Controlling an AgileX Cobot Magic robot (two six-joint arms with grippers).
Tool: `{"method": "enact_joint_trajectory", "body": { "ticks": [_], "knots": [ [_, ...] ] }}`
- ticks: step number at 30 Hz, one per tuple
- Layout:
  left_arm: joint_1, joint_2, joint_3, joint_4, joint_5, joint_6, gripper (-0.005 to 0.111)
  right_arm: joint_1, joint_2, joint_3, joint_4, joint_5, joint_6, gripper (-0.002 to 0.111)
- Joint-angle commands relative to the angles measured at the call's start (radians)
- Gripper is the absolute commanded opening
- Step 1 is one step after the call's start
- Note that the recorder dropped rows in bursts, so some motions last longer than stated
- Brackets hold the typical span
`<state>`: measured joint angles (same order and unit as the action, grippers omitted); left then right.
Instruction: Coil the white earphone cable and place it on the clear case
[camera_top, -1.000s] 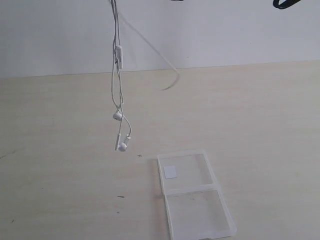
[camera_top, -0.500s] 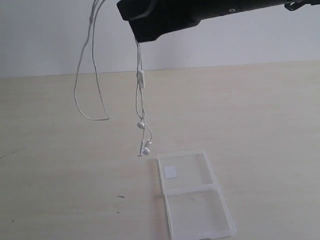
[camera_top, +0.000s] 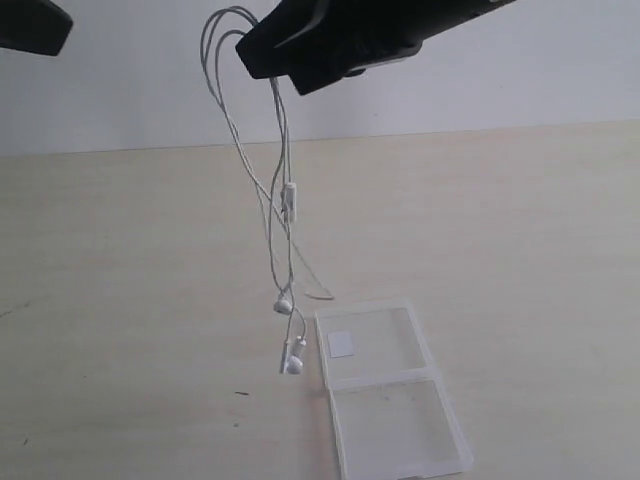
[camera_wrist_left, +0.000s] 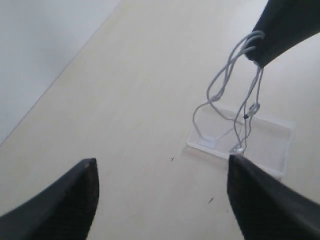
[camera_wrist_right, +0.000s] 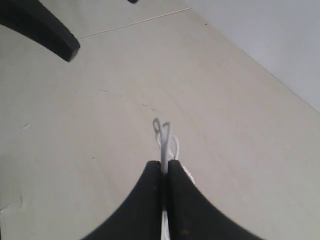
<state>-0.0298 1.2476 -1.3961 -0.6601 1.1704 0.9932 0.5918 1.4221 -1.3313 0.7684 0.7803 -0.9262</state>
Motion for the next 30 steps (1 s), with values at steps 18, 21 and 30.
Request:
{"method": "enact_joint_trajectory", "body": {
  "ticks": [18, 21, 30],
  "knots": [
    [-0.005, 0.021, 0.054, -0.225, -0.001, 0.134, 0.07, 0.001, 0.069, -0.244, -0.392, 0.405, 0.118, 0.0],
    [-0.005, 0.021, 0.054, -0.235, -0.001, 0.158, 0.07, 0.001, 0.082, -0.296, -0.406, 0.441, 0.123, 0.0],
    [-0.005, 0.034, 0.054, -0.289, -0.007, 0.162, 0.07, 0.001, 0.131, -0.38, -0.415, 0.441, 0.123, 0.0]
  ]
}}
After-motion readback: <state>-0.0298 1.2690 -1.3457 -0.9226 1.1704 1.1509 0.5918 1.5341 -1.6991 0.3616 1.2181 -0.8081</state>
